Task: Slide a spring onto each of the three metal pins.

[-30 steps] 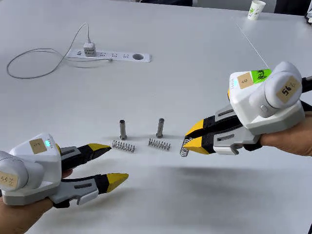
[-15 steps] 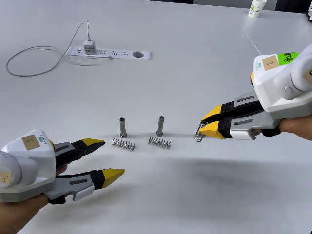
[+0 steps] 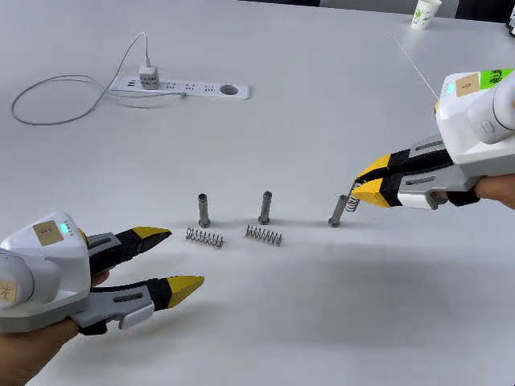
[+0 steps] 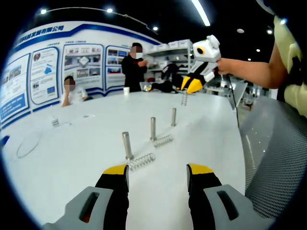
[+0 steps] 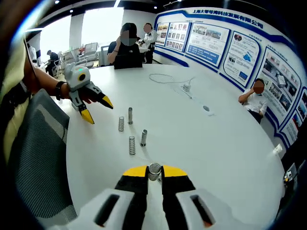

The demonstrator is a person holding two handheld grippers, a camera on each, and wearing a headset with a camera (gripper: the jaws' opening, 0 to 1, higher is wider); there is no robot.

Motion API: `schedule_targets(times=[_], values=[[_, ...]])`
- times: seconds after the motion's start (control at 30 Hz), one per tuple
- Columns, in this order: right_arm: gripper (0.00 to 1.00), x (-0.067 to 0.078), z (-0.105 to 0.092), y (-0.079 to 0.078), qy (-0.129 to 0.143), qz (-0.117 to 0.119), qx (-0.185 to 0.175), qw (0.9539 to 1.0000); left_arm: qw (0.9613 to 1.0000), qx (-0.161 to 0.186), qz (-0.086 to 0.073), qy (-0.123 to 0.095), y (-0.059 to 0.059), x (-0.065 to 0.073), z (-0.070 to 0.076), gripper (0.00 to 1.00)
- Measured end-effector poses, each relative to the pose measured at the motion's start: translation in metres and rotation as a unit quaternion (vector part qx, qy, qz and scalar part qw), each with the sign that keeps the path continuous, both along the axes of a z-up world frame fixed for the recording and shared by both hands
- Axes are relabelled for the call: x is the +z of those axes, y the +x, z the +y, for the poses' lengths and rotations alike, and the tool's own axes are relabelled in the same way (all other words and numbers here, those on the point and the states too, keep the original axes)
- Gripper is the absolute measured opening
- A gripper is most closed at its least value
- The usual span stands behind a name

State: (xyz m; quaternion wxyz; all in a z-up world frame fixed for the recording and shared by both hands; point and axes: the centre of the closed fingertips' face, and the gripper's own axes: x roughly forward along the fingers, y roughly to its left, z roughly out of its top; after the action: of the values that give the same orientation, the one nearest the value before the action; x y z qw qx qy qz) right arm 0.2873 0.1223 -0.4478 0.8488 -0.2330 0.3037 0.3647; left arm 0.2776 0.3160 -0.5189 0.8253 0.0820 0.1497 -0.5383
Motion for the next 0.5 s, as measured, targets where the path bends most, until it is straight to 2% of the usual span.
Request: schedule_targets(times=[0.5], values=[[0.11, 0.0, -0.01, 0.016, 0.004, -0.012, -0.023, 0.9997, 1.0, 0.002, -0.002, 0.0, 0.002, 0.002, 0.001, 0.5]])
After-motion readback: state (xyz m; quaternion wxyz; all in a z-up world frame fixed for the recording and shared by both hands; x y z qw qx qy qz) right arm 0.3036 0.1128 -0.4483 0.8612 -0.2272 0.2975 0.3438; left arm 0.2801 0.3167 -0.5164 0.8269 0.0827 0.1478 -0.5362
